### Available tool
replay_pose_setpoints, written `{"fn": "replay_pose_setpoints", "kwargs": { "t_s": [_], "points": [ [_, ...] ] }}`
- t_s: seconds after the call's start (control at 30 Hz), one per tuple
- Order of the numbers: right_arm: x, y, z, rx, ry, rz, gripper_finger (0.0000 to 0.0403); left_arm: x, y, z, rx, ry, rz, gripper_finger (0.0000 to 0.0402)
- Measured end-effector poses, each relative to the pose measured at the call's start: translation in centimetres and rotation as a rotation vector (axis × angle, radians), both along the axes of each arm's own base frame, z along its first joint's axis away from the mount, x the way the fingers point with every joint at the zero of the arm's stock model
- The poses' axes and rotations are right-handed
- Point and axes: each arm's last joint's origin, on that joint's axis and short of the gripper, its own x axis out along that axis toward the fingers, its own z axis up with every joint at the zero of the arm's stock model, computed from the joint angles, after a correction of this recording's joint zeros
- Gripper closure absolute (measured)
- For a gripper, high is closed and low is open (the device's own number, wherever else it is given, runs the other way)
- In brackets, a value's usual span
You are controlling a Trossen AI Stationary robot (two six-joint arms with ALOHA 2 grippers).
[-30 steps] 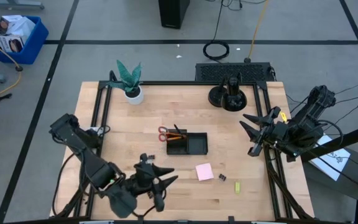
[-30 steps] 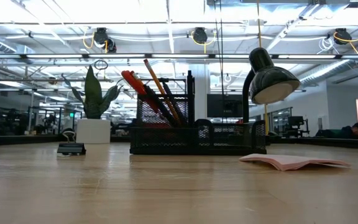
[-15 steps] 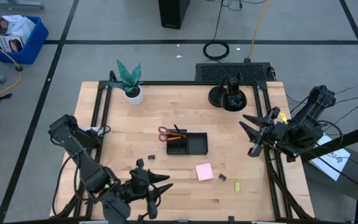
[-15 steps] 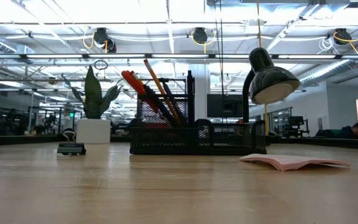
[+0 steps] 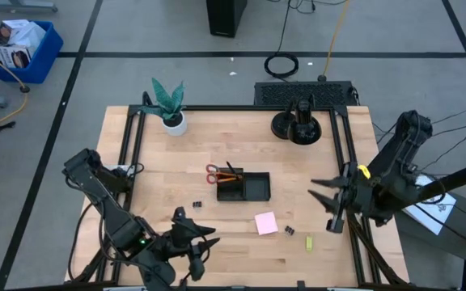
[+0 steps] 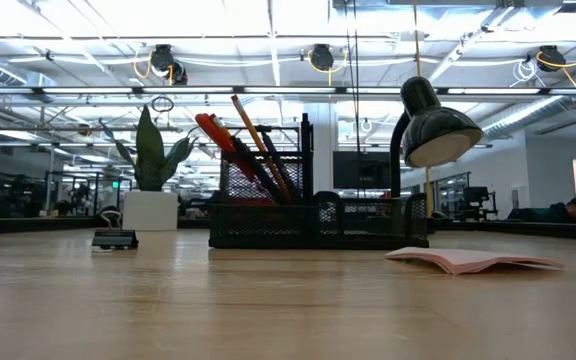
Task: Pick and place office supplies into organizer
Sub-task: Put the pink sticky notes into the desk organizer
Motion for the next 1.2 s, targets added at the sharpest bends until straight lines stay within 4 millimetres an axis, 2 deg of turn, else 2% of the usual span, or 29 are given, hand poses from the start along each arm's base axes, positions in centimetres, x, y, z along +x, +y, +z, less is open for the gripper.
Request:
{"fn": "replay_pose_setpoints", "kwargs": {
  "t_s": [0.13, 0.27, 0.53, 0.67, 0.83, 0.97, 1.2],
  "points": [
    [0.6, 1.4, 0.1, -0.012, 0.013, 0.011, 0.0287, -0.6, 0.2, -0.6, -0.008, 0.05, 0.026, 0.0277],
    [1.5, 2.9, 1.0, -0.052, 0.041, 0.003, 0.0287, -1.2, 0.5, -1.2, -0.026, 0.106, 0.06, 0.0277],
    [3.8, 6.2, 3.6, -0.19, 0.202, -0.203, 0.0287, -3.2, 0.6, -2.0, -0.026, 0.183, 0.121, 0.0277],
    [4.7, 8.0, 4.7, -0.209, 0.218, -0.218, 0.0287, -4.3, 0.4, -2.2, -0.026, 0.206, 0.142, 0.0277],
    [5.0, 10.3, 4.8, -0.21, 0.223, -0.201, 0.0287, -5.5, 0.0, -2.4, -0.017, 0.226, 0.143, 0.0277],
    [4.7, 11.8, 4.3, -0.138, 0.204, -0.194, 0.0287, -6.2, -0.3, -2.4, -0.014, 0.232, 0.138, 0.0277],
    [4.2, 12.7, 4.7, -0.032, 0.126, -0.101, 0.0287, -6.7, -0.8, -2.4, -0.02, 0.227, 0.115, 0.0277]
  ]
}}
